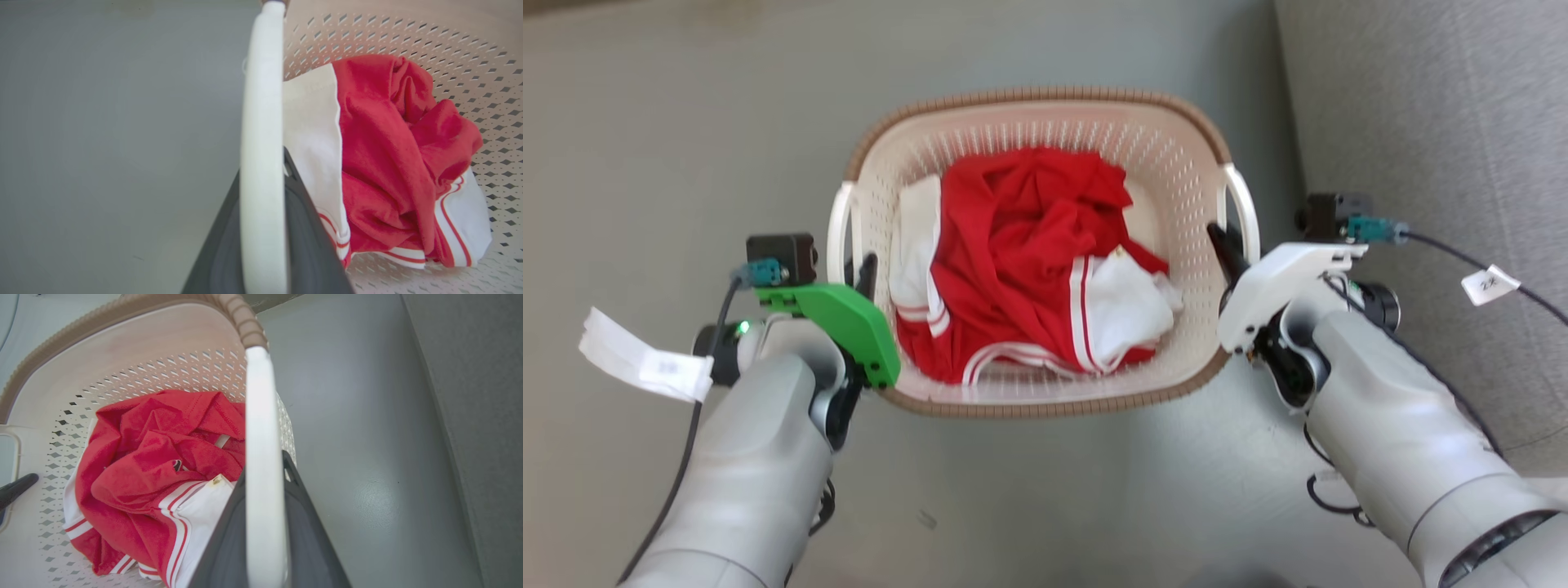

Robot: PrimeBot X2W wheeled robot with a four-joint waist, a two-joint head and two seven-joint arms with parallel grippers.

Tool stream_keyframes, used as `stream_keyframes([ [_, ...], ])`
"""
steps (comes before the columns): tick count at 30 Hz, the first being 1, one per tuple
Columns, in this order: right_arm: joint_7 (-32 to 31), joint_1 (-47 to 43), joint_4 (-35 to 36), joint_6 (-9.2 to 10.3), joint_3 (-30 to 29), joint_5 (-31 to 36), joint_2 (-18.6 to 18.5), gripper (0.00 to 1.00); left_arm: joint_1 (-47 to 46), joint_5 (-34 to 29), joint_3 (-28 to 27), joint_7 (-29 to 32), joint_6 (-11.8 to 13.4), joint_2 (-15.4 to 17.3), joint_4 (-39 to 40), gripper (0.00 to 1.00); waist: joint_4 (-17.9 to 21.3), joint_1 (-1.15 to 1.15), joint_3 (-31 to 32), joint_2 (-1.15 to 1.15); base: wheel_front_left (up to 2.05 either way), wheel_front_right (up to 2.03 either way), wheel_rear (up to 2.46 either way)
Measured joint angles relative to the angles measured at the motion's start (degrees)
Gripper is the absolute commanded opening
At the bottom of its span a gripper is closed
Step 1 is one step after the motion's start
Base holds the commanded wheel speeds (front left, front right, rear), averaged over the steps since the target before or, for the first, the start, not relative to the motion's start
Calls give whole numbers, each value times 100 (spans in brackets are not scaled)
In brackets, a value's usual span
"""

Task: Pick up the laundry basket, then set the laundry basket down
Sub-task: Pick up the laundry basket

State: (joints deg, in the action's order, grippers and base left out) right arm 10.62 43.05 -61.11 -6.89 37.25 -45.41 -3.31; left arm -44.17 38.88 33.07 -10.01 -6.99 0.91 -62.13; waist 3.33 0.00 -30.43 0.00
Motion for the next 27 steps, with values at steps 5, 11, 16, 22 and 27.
stream_keyframes([
  [5, -116, -194, -42, 0, 134, -114, 3, 0, 238, 165, 68, 97, -1, -2, -20, 0, 19, 0, 414, 0, 0, 0, 0],
  [11, -266, -522, -43, 1, 316, -327, 1, 0, 560, 353, 203, 219, -1, -1, -45, 0, 32, 0, 911, 0, 0, 0, 0],
  [16, -446, -817, -44, 42, 504, -464, 1, 0, 849, 491, 287, 352, -1, -1, -111, 0, 40, 0, 1325, 0, 0, 0, 0],
  [22, -606, -1111, -44, 43, 699, -621, 1, 0, 1161, 683, 413, 494, -1, -1, -168, 0, 60, 0, 1825, 0, 0, 0, 0],
  [27, -726, -1352, -52, 44, 834, -702, -1, 0, 1440, 792, 487, 602, -1, 2, -175, 0, 85, 0, 2232, 0, 0, 0, 0],
])
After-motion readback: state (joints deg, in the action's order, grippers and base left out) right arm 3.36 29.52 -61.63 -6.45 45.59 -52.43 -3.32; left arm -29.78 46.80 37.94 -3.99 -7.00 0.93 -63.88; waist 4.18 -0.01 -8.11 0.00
